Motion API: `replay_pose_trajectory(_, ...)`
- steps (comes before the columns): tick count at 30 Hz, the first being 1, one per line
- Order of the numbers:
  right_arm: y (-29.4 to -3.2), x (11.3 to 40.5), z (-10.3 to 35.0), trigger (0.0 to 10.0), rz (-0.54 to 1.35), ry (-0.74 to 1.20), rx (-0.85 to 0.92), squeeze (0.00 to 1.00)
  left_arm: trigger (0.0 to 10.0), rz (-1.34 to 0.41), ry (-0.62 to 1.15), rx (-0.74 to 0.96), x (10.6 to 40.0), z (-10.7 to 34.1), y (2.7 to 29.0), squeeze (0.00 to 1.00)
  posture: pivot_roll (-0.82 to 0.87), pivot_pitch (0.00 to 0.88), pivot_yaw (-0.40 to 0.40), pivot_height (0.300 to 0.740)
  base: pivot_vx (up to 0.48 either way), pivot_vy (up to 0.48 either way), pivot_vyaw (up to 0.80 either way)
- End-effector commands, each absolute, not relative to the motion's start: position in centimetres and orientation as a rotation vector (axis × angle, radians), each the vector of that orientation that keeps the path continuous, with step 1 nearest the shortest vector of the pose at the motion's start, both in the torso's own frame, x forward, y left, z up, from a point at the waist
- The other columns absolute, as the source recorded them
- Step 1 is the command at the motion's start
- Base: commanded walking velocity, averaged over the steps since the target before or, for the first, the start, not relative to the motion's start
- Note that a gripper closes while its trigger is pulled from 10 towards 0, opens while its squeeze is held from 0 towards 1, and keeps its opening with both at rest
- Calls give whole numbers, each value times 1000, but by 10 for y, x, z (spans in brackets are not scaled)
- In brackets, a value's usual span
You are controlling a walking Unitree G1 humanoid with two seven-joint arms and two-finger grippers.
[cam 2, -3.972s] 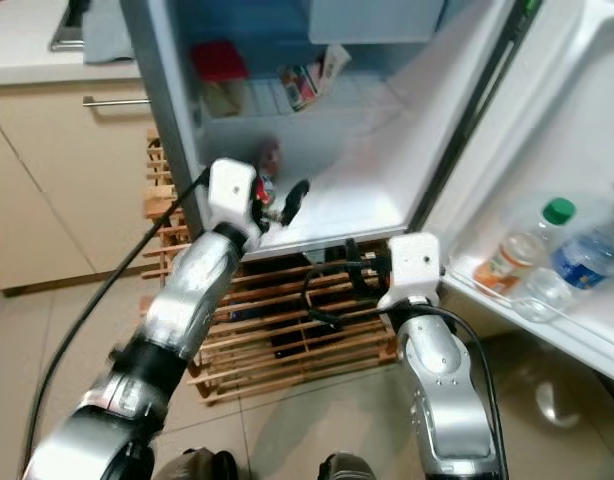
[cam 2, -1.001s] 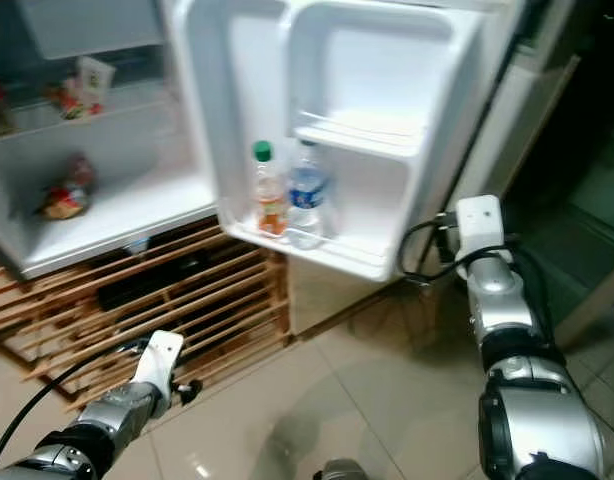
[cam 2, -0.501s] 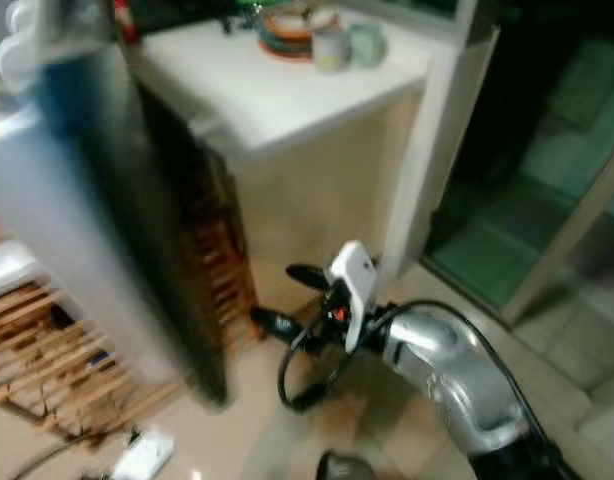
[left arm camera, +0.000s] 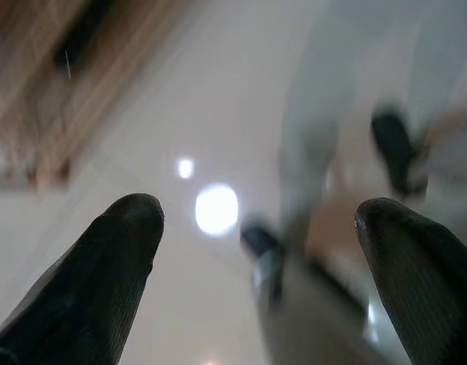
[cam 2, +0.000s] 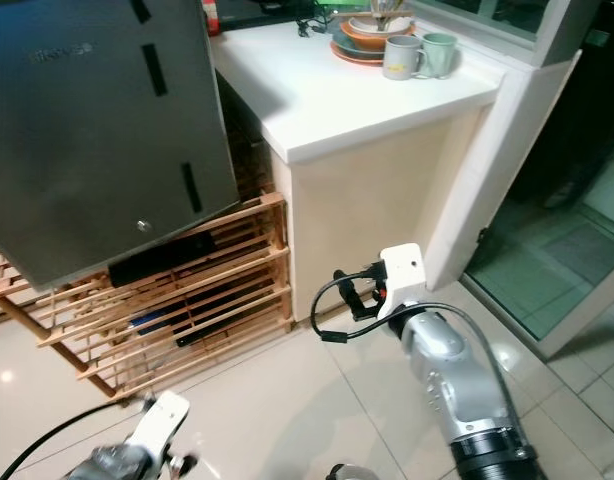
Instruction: Restocking fridge
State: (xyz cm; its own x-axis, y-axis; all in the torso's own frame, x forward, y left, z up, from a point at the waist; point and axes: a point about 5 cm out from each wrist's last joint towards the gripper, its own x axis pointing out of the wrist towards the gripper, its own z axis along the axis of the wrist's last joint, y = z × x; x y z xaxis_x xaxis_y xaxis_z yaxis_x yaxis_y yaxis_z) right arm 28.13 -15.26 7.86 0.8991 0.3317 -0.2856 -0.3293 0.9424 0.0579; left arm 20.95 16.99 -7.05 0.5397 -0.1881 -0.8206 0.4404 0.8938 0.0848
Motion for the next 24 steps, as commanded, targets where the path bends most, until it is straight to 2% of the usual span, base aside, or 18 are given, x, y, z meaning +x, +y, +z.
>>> replay_pose_trajectory(1,-160,284,79,10000,300,278,-12,0,10000,-337,845,273,223,-62,171,0,-100,0,26,740,0,0,0)
replay_pose_trajectory(2,-165,289,83,10000,240,238,-17,0,10000,-298,675,213,249,-41,164,0,-98,0,26,740,0,0,0)
replay_pose_trajectory(3,-165,289,83,10000,240,238,-17,0,10000,-298,675,213,249,-41,164,0,-98,0,26,740,0,0,0)
replay_pose_trajectory(5,-174,296,88,10000,134,183,-43,0,10000,-285,414,131,285,-2,150,0,-95,0,23,740,0,0,0)
replay_pose_trajectory(9,-194,301,95,10000,-57,113,-53,0,10000,-291,72,47,317,65,133,0,-93,0,22,740,0,0,0)
replay_pose_trajectory(13,-198,302,95,10000,-89,98,-66,0,10000,-311,-16,13,325,87,124,0,-95,0,25,740,0,0,0)
replay_pose_trajectory(16,-193,304,94,10000,-75,81,-84,0,10000,-312,-65,-27,329,100,121,0,-103,0,36,740,0,0,-781)
replay_pose_trajectory(19,-182,305,98,10000,-39,29,-86,0,10000,-287,-73,-58,328,105,123,0,-102,0,37,740,0,480,-629)
replay_pose_trajectory(24,-175,305,93,10000,-7,43,-74,0,10000,-258,-74,-56,324,108,127,0,-90,0,32,740,0,475,0)
